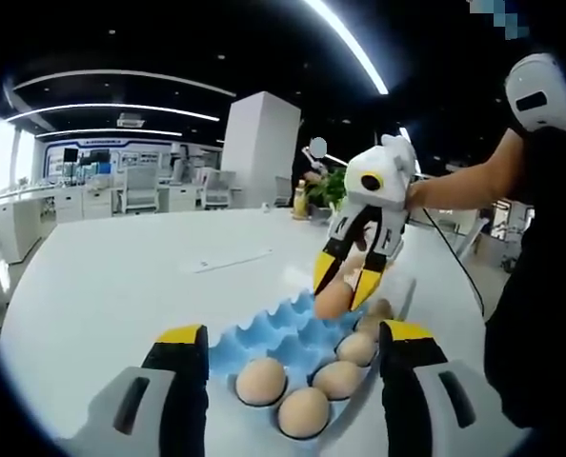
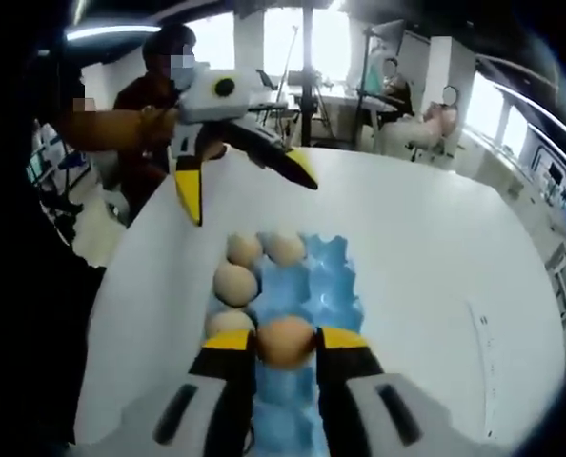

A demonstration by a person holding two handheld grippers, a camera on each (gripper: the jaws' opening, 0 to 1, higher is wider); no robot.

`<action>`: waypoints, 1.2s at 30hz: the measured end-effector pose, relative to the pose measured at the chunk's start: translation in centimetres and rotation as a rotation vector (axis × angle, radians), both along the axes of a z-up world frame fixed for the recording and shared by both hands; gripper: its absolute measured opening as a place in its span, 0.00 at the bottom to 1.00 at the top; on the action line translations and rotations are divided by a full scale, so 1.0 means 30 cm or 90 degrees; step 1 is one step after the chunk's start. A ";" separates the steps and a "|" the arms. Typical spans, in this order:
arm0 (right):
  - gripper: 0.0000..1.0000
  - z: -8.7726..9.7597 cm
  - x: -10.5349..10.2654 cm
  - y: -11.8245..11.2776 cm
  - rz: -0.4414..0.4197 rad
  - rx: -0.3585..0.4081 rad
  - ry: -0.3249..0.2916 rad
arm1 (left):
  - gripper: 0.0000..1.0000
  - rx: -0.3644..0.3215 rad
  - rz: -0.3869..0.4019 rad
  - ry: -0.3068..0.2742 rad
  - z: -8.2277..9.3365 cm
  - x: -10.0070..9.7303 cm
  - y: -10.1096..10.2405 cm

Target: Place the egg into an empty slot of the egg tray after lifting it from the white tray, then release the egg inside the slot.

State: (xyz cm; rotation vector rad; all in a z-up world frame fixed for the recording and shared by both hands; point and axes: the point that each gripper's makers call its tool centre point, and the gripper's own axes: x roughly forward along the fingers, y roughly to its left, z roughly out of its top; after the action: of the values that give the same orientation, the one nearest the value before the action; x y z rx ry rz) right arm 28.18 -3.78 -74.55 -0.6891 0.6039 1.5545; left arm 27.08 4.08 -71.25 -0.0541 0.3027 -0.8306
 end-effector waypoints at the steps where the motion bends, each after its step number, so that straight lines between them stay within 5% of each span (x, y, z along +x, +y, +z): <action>1: 0.25 -0.001 -0.001 0.002 0.001 0.000 0.002 | 0.74 -0.002 0.000 0.000 0.000 -0.001 0.000; 36: 0.25 -0.050 -0.002 0.157 0.005 0.032 0.030 | 0.73 0.003 -0.001 0.000 -0.003 0.001 0.011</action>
State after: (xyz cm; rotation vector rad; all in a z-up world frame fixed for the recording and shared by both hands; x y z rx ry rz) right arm 28.12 0.93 -76.06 -0.6195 0.5966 1.5920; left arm 27.12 4.42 -71.32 -0.0502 0.3046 -0.8317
